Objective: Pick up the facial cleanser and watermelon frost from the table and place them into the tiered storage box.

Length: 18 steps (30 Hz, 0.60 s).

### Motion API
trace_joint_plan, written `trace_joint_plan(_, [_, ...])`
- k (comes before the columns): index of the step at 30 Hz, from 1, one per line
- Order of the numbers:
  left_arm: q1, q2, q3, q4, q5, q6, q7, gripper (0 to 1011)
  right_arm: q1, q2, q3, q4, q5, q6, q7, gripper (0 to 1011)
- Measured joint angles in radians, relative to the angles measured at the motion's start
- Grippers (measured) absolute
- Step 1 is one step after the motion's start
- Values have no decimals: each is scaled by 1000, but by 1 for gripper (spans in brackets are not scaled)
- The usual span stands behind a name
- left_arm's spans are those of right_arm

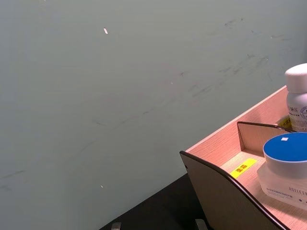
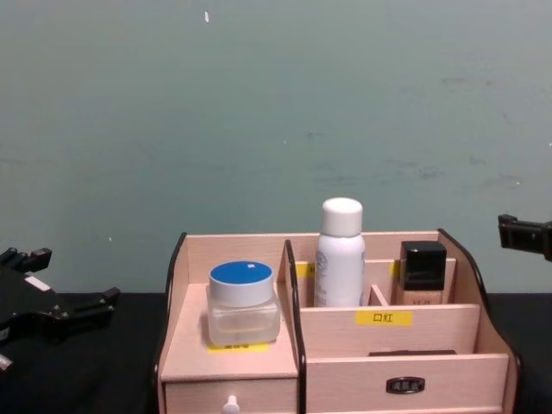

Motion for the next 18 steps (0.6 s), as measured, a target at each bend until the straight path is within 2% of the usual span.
trace_joint_plan(18, [0,0,0,0,0,0,0,1001,0,0,0,-1,0,0,0,1002])
